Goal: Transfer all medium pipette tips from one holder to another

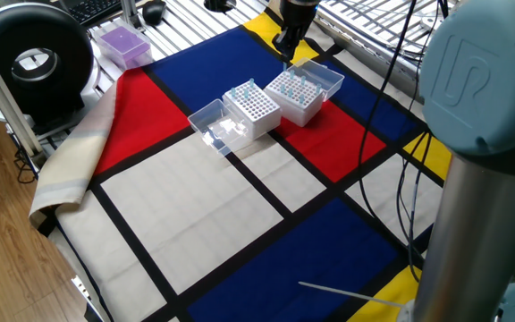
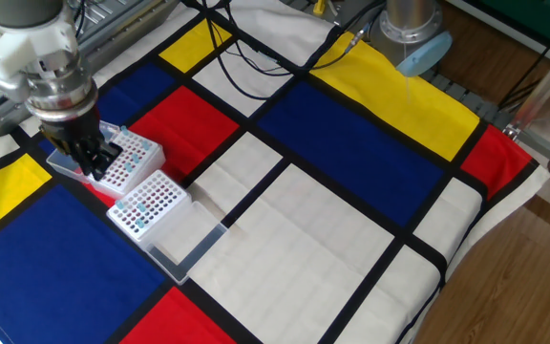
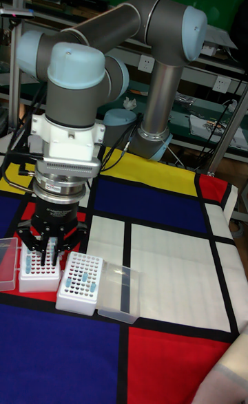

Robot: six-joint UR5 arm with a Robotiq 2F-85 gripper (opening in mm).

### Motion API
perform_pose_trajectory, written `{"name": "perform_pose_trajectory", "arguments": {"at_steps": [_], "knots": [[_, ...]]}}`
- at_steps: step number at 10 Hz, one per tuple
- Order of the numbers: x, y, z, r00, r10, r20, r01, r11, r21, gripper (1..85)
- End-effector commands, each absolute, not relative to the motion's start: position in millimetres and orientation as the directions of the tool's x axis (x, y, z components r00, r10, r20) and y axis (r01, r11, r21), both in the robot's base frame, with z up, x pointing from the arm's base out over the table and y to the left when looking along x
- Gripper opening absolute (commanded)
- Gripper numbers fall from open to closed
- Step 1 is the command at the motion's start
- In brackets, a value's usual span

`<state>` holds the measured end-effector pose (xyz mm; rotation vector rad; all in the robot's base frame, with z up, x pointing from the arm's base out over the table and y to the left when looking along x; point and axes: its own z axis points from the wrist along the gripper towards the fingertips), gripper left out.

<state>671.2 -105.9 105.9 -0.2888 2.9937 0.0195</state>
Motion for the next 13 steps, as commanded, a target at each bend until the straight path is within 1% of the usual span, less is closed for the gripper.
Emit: {"name": "perform_pose_trajectory", "arguments": {"at_steps": [1,6,13], "knots": [[683.8,-85.3,102.0,-0.974,-0.163,-0.155,-0.168,0.986,0.018,24.3],[694.8,-68.6,89.6,-0.976,-0.132,-0.173,-0.136,0.991,0.014,24.7],[687.9,-64.2,80.9,-0.975,-0.123,-0.188,-0.127,0.992,0.012,24.7]]}}
